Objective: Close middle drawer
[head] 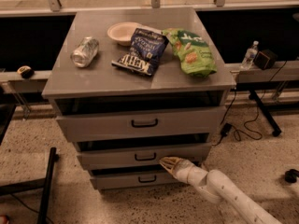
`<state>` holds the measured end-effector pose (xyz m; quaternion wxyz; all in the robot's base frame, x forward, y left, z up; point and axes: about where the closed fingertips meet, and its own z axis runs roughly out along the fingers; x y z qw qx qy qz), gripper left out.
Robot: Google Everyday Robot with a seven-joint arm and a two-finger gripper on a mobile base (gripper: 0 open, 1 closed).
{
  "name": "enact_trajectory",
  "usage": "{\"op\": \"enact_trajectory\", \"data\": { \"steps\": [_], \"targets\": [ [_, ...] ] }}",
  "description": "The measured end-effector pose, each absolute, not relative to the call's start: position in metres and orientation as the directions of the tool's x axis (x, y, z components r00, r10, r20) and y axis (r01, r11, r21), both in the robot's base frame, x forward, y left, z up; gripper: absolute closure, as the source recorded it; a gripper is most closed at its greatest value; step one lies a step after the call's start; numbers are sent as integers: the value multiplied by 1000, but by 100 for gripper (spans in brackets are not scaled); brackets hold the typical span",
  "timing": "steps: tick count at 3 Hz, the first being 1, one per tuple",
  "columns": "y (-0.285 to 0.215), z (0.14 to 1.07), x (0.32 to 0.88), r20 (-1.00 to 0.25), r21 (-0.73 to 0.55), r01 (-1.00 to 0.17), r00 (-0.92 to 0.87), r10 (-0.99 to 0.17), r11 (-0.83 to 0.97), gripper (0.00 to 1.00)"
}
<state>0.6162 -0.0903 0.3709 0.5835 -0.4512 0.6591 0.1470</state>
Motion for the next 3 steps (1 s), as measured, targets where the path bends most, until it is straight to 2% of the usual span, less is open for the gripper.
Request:
{"op": "enact_trajectory", "data": {
  "steps": [1, 2, 3],
  "targets": [
    [-93, 371, 614, -909, -324, -785, 103, -404, 528, 100],
    [-128, 366, 581, -896, -346, -830, 153, -418, 438, 100],
    [-149, 361, 522, -896, -290, -910, 148, -419, 298, 100]
  ]
}}
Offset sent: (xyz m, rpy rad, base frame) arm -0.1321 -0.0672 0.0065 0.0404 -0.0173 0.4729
